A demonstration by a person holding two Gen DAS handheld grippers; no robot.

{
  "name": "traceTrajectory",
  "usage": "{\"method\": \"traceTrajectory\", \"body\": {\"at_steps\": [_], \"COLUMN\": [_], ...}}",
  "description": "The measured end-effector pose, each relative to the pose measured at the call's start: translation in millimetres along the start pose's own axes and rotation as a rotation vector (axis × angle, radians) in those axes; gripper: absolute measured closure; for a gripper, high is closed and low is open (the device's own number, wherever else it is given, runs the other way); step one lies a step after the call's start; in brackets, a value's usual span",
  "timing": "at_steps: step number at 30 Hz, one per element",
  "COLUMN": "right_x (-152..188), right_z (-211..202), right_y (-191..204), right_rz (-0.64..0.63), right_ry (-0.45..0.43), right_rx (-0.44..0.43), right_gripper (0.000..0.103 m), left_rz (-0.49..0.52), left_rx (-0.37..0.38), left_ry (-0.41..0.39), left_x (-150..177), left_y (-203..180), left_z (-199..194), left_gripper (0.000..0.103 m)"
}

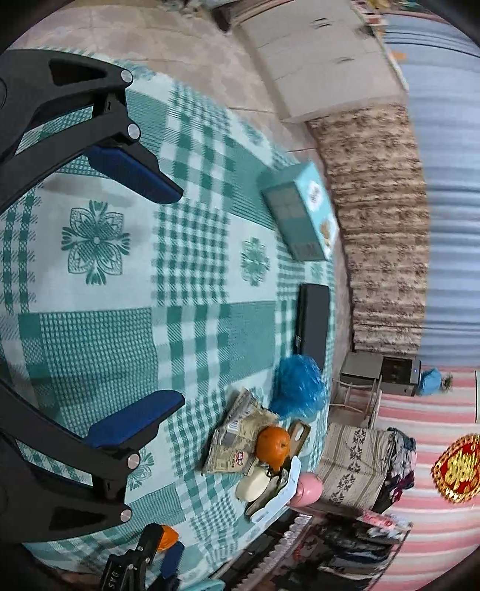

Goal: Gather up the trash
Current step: 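Grasp the orange round lid with the right tool and lift it, then grasp the brown snack wrapper with left tool while right tool holds the orange lid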

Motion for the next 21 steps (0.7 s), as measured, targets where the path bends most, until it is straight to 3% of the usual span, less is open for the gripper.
{"method": "traceTrajectory", "body": {"at_steps": [2,8,14,21], "right_x": [0,-9,-20,-17], "right_z": [-2,-15,-41,-62], "right_y": [1,-13,-63,-123], "right_rz": [0.003,0.004,0.046,0.132], "right_ry": [-0.005,-0.043,-0.104,-0.133], "right_rx": [-0.012,0.028,0.119,0.168], "right_gripper": [0.062,0.063,0.063,0.063], "left_rz": [-0.028,-0.022,0.032,0.143], "left_rx": [0.013,0.042,0.079,0.073], "left_ry": [0.013,0.028,0.007,0.055], "left_x": [-1,-12,-31,-43], "left_y": [2,-23,-71,-116], "left_z": [2,6,14,58], "left_gripper": [0.005,0.005,0.005,0.005]}}
Point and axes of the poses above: each gripper's, at about its wrist camera, not at the fingertips, and z roughly the way its jaws point, y to its left, x to its underside, the point moved 9 cm from there along z, roughly the way its jaws point, and after that the axes turned 3 degrees about -x, right-handed, at the moved point
